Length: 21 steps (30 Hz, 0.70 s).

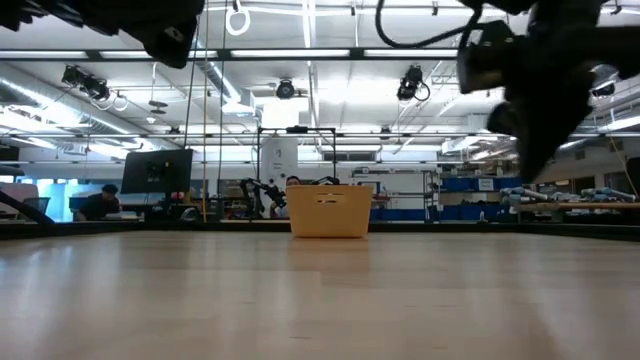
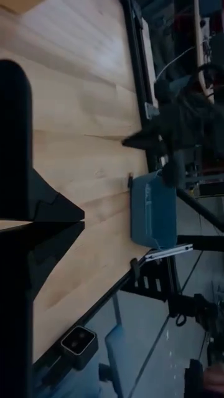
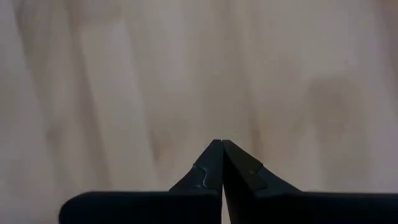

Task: Sort batteries
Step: Put the small black battery into the orange bin

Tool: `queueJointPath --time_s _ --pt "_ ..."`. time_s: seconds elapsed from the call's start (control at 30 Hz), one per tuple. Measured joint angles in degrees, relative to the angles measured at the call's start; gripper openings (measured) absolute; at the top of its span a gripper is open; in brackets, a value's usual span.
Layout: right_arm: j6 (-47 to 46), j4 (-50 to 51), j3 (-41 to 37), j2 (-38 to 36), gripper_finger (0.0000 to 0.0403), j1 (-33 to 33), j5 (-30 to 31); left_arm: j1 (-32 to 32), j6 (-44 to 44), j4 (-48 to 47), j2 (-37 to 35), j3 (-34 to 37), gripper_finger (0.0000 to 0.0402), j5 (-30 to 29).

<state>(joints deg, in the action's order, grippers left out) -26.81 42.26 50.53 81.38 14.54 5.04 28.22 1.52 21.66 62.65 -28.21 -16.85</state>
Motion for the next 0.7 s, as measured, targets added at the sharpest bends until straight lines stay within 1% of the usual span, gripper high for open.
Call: queueJointPath --time_s 0.17,0.23,0.4,0.53,0.7 --pt "-7.00 7.77 0.89 -0.01 0.0016 1.16 -12.02 -2.64 -1.65 -0.01 0.00 0.00 0.0005 3.89" --pt "-7.58 9.18 0.89 0.46 0.0017 1.42 -15.20 -3.35 -3.01 0.05 0.00 0.00 0.0005 5.33" --pt "-5.15 12.13 0.89 2.92 0.0014 1.71 -18.17 -5.04 -4.48 -0.23 0.00 0.00 0.0005 8.83" --pt "-1.79 13.20 0.91 5.23 0.0014 1.86 -21.49 -5.75 -4.50 -0.31 0.00 0.02 0.0005 10.07" --pt "0.25 14.56 0.91 8.41 0.0014 1.94 -25.75 -5.85 -4.50 -1.13 0.00 0.02 0.0005 10.13"
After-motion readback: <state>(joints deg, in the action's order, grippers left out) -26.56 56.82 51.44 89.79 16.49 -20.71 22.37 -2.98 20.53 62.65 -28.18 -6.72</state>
